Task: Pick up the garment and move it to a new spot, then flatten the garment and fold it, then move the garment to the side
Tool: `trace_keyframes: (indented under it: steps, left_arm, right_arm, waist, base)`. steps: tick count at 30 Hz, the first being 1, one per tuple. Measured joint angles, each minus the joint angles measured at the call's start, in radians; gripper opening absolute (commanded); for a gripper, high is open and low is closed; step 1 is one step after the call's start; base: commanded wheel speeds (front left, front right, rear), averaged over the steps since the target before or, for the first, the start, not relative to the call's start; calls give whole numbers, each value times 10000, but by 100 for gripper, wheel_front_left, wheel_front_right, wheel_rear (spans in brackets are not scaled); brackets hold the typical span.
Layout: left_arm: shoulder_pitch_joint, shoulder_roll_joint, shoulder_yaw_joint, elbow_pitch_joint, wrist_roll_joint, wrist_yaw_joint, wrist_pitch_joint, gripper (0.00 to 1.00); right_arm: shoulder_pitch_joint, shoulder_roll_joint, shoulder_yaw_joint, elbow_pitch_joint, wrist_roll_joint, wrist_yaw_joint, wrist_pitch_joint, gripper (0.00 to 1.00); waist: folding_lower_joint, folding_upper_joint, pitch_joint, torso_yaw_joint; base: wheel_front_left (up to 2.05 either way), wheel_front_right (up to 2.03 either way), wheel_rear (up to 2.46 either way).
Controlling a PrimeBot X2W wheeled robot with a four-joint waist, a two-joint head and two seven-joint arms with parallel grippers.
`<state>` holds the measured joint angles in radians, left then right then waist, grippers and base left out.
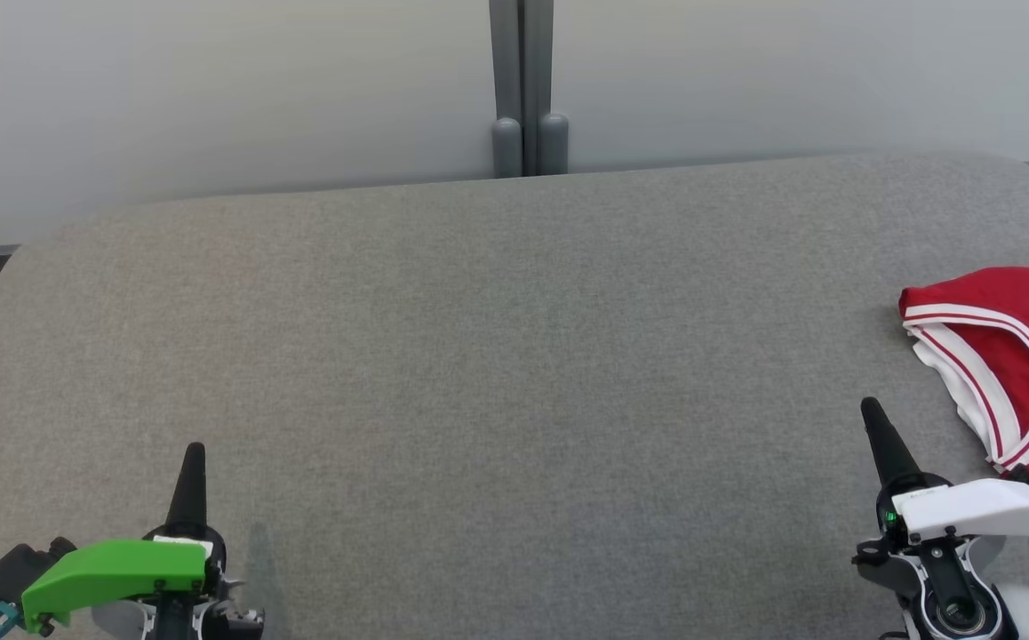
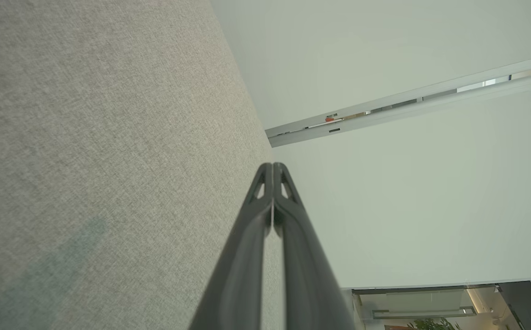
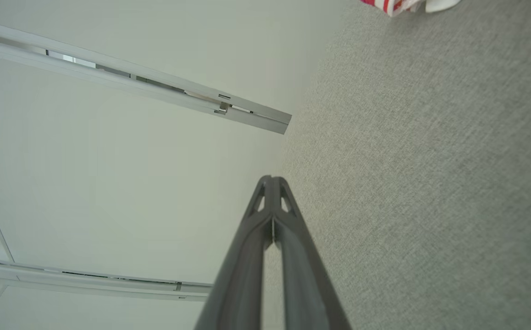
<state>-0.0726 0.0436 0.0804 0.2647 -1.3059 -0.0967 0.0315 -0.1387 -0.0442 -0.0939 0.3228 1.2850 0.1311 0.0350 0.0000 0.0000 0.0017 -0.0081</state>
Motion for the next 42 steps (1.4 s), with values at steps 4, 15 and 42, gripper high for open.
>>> trace_keyframes:
  steps: [4,15,42]
  left_arm:
    - [-25,4,46,-46,-311,0,111,0]
    - [-118,12,146,-176,-1218,-12,336,0]
    - [-324,27,353,-441,-3039,-44,821,0]
  right_arm:
    - [11,-4,-25,-75,362,-2,88,0]
    - [48,-13,-94,-261,1292,-2,311,0]
    - [92,-31,-222,-675,3250,-2,803,0]
  waist:
    - [0,0,-3,8]
    - [0,0,-10,29]
    - [0,0,-27,79]
  base:
    - [0,0,0]
    - [0,0,0]
    - [0,0,0]
